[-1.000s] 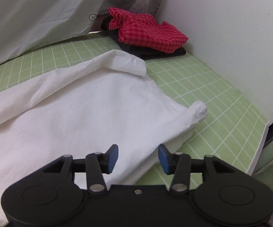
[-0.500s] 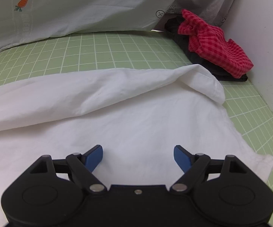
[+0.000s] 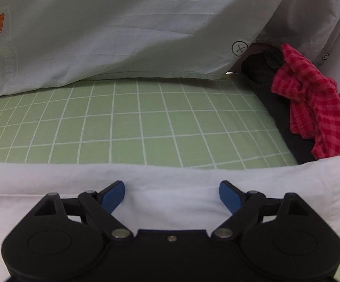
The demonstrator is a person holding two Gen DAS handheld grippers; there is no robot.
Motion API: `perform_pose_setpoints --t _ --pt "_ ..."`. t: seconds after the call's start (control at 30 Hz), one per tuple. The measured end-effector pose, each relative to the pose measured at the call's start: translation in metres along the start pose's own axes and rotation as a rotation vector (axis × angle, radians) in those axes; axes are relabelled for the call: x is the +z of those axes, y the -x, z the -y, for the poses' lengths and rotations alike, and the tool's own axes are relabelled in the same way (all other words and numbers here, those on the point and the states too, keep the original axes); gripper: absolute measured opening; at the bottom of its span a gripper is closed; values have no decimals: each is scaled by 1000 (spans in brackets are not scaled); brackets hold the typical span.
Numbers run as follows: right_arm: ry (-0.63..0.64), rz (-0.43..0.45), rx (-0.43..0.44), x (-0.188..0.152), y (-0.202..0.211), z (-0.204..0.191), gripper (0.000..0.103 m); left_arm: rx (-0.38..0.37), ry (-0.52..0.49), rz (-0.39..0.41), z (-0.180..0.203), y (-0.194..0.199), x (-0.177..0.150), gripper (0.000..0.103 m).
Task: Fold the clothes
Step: 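Open both grippers and smooth the folded shirt flat on the mat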
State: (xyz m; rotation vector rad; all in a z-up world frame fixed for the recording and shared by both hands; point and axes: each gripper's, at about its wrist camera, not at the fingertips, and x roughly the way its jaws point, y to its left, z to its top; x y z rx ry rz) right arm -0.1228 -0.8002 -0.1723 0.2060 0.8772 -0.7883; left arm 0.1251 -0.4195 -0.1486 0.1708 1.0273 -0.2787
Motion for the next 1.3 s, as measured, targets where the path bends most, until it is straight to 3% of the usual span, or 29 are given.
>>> perform_pose_setpoints --t 0.17,0.37,0.53,0.67,0.8,0.93,1.17,1.3 --pt "23 35 -59 -3 15 25 88 -8 -49 14 8 4 -6 87" --pt "-208 -86 -72 -64 43 63 88 -72 33 -33 1 25 -35 87" --pt "-300 -137 -40 -110 80 62 89 -131 -10 -63 5 64 -82 87" --pt "-226 -142 -3 -144 115 41 91 -169 -38 -81 1 94 -121 87" --pt "-250 -156 20 -170 140 35 95 -164 -66 -91 -9 116 -155 87" --pt "-152 -158 47 -191 159 26 96 -182 -67 -112 -20 127 -181 87" --pt "-96 -148 46 -220 189 15 99 -176 -144 -166 -20 132 -213 90" --pt "-185 -191 69 -231 198 17 99 -224 -126 -183 -35 134 -219 90"
